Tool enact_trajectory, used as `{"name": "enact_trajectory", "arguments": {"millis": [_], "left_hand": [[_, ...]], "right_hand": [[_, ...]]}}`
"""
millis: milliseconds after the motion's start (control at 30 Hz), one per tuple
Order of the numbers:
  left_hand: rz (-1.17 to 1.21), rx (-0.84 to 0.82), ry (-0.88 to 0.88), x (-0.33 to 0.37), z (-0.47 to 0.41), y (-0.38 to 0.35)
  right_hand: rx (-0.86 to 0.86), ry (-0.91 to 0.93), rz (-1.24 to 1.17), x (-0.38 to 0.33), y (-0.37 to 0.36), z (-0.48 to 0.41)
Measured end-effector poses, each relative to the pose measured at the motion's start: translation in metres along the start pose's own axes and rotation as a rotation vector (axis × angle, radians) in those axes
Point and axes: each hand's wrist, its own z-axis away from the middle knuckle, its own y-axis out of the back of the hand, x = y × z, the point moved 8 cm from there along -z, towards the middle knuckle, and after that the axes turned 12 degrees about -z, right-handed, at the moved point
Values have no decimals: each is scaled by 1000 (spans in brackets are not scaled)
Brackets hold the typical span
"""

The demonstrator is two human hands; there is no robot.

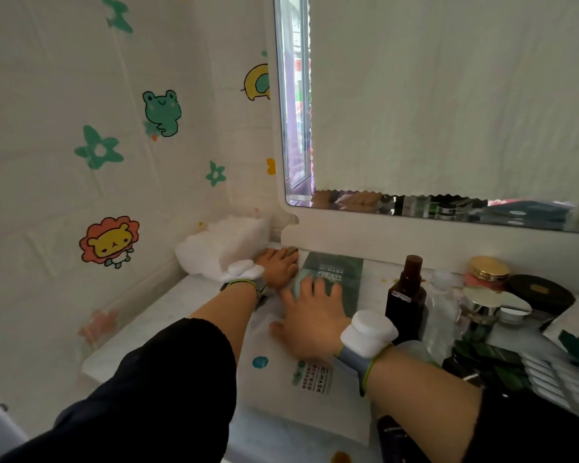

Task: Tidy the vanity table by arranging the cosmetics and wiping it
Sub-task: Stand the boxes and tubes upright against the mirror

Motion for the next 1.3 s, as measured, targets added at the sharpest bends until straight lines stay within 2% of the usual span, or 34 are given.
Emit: {"name": "enact_trajectory", "arguments": {"millis": [67,167,267,367,433,567,667,800,900,967,1000,1033,1067,1133,1200,1300], "left_hand": [[-58,-5,-50,10,-7,5],[-122,23,-259,29,-7,19],[-54,113,-287,31,2,32],[-176,33,-322,34,22,29],[-245,110,-372,39,39,34],[-305,104,-421,32,75,30],[-425,203,-410,18,98,18],[-391,235,-391,7,136,25],[-193,22,-263,-9,154,17],[-56,-9,-201,-8,169,25],[90,-60,-138,-6,178,31],[153,-44,-25,-9,182,39],[207,44,73,-15,185,49],[308,-49,231,-27,184,41],[461,-46,318,-24,186,51],[511,16,374,-18,182,65]], "right_hand": [[5,13,8,1,-2,-2],[4,34,8,2,-4,0],[17,31,-11,0,-1,1],[28,18,-25,1,2,1],[17,12,-17,1,2,1],[-16,-7,8,4,0,-1],[-33,3,12,4,2,1],[-107,-48,-83,6,9,4],[-104,-72,-193,6,18,9],[-69,-88,-207,7,23,13],[-55,-106,-208,9,25,15],[-44,-130,-208,11,28,19],[-36,-155,-206,13,31,22],[-28,-184,-197,15,37,27],[-27,-199,-204,17,41,34],[-44,-232,-237,21,41,37]]}}
